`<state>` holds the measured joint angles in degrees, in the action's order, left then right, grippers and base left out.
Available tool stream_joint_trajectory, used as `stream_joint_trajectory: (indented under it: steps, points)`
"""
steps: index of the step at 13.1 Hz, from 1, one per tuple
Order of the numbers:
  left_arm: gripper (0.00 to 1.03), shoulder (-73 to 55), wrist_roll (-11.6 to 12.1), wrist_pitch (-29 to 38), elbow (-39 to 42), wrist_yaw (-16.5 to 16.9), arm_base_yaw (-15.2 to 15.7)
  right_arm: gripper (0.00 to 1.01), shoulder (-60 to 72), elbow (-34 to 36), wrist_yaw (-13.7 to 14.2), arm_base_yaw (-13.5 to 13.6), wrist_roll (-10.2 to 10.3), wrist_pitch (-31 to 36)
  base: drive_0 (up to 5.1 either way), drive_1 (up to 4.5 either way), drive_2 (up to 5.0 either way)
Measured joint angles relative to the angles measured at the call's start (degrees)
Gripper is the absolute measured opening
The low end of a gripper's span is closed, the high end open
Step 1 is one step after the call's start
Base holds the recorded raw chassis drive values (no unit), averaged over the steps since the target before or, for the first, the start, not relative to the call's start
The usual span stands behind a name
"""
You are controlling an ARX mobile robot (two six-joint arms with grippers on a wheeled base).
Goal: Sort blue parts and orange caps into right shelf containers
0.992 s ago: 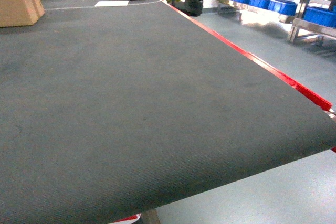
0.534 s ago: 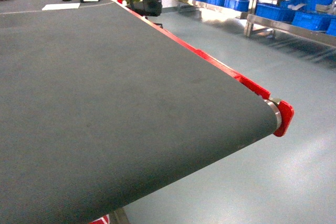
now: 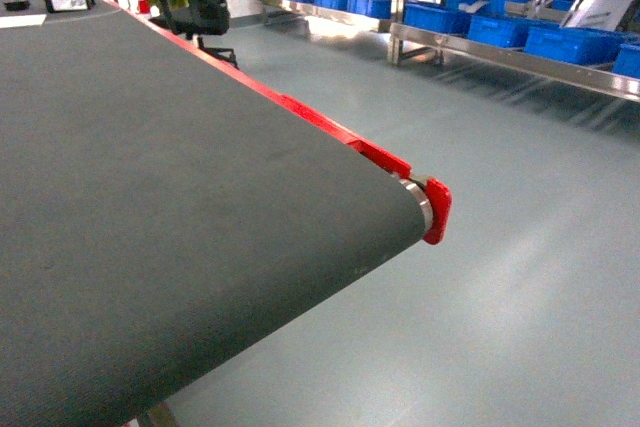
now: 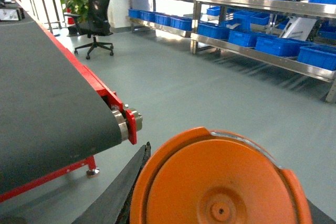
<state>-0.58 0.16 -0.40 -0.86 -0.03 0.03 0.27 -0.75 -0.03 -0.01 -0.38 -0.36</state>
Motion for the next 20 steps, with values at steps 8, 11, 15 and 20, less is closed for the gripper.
stream_joint_trajectory:
  steps: [8,11,15,20]
  points:
    - [0.44,0.0,0.0,0.0,0.0,0.0,0.0,0.45,0.0,0.0,0.0,0.0,0.0,0.0,-1.6,-1.61,-1.6]
    - [0.44,0.0,0.0,-0.02,0.0,0.0,0.0,0.45,0.0,0.0,0.0,0.0,0.0,0.0,-1.6,-1.61,-1.6]
    - [0.44,0.0,0.0,-0.02,0.0,0.0,0.0,0.45,0.0,0.0,0.0,0.0,0.0,0.0,-1.6,-1.61,-1.6]
    - [0.44,0.0,0.0,0.0,0.0,0.02,0.0,0.45,0.0,0.0,0.0,0.0,0.0,0.0,-1.6,-1.61,-1.6]
